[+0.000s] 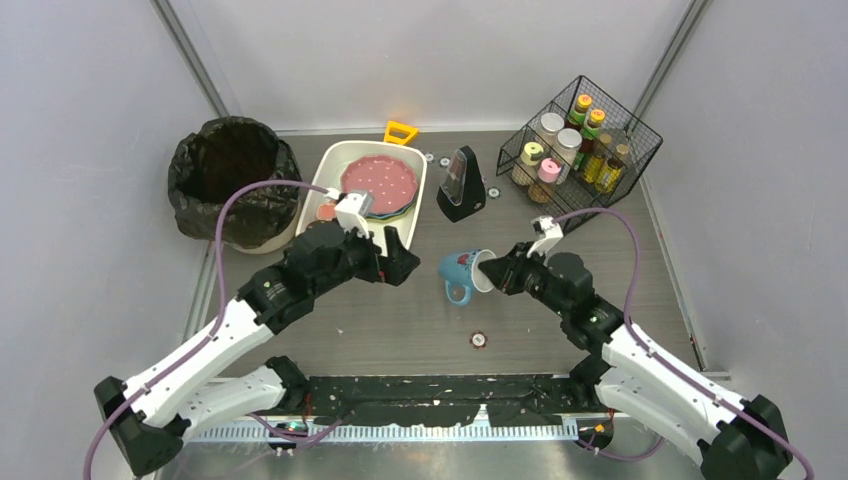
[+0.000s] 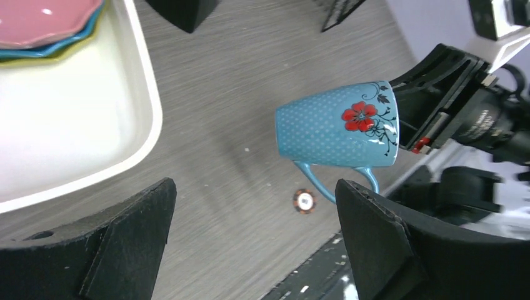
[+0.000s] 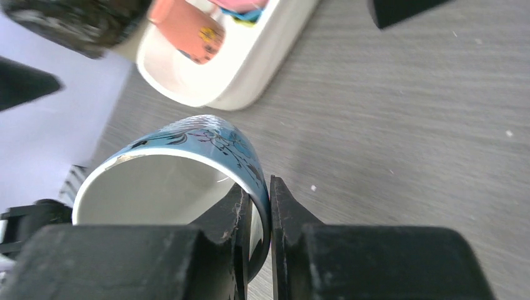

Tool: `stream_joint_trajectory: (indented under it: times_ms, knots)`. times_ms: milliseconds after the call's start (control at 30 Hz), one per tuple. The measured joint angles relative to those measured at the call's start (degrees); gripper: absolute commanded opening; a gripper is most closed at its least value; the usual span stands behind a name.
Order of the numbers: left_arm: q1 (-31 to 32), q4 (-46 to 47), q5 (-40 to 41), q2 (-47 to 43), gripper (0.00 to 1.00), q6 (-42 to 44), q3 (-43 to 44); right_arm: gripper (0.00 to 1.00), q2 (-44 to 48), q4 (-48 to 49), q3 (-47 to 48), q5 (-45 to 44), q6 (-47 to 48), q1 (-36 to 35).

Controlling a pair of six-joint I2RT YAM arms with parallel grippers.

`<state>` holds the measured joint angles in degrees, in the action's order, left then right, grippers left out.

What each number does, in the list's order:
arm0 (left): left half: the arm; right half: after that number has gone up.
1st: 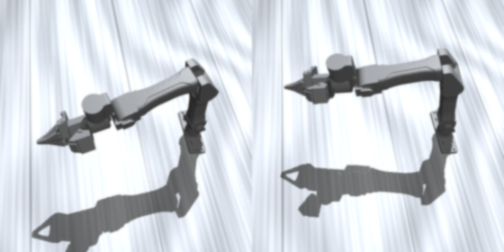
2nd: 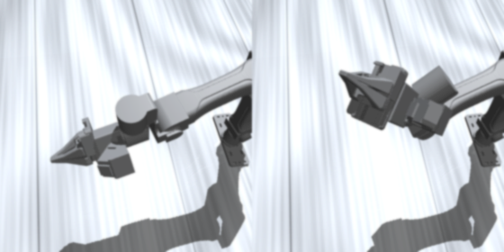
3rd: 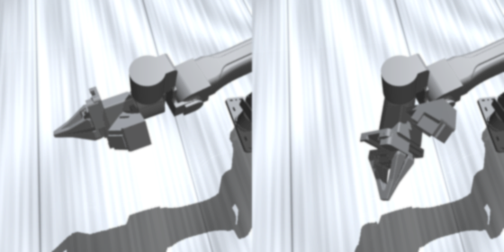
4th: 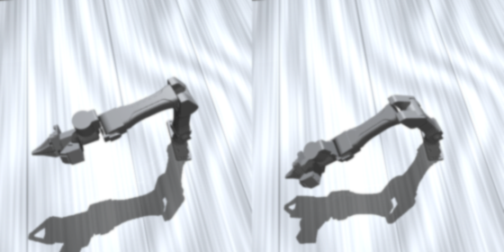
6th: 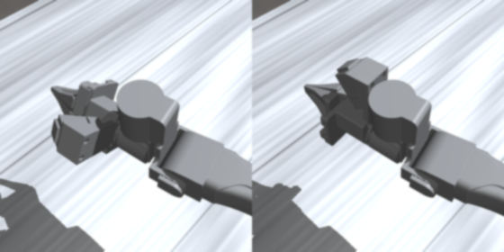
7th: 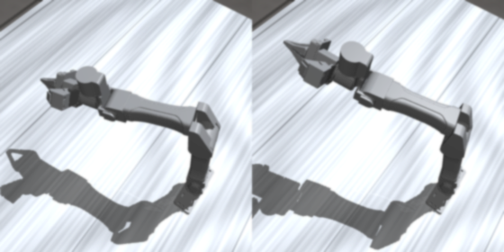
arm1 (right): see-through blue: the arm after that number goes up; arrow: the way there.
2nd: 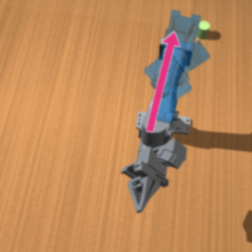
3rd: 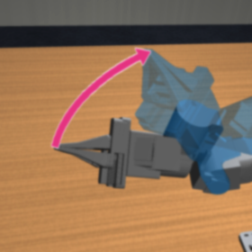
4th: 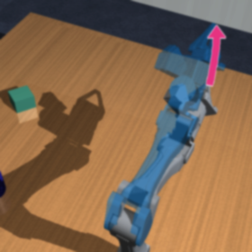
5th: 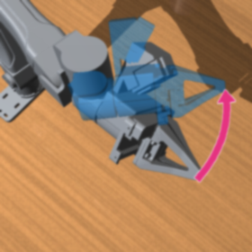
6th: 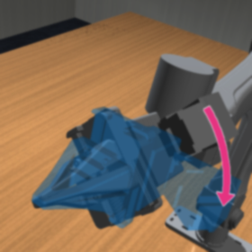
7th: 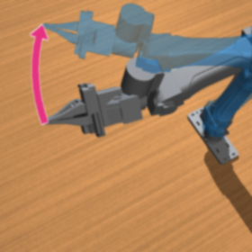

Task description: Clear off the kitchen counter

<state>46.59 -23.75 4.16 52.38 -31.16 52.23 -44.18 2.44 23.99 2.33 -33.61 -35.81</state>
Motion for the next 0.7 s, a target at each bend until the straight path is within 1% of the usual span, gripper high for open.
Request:
stream_joint_trajectory:
  times_ms: [100,233,367,500,567,700]
  knots:
    - [-4.02,4.72,-7.06,-2.62,1.00,-2.58,-3.41,0.05,4.11,8.28,-4.07,4.07,-1.31,2.08]
    - [-7.23,14.56,-15.69,-3.74,1.00,-7.87,-8.70,0.05,6.34,19.78,-8.48,8.20,-3.63,3.48]
    - [-7.78,24.28,-22.77,-1.75,1.00,-13.84,-12.09,0.05,6.01,29.24,-10.75,11.65,-5.73,3.76]
    - [-7.96,37.13,-29.27,1.86,0.99,-21.35,-14.58,0.05,4.44,38.21,-11.15,15.21,-7.72,3.74]
    - [-7.98,43.74,-32.04,3.87,1.00,-25.57,-15.67,0.05,3.93,41.77,-11.15,16.52,-8.52,3.74]
    - [-7.96,51.32,-35.67,7.15,0.99,-30.51,-15.85,0.06,3.34,46.23,-11.15,18.18,-9.44,3.76]
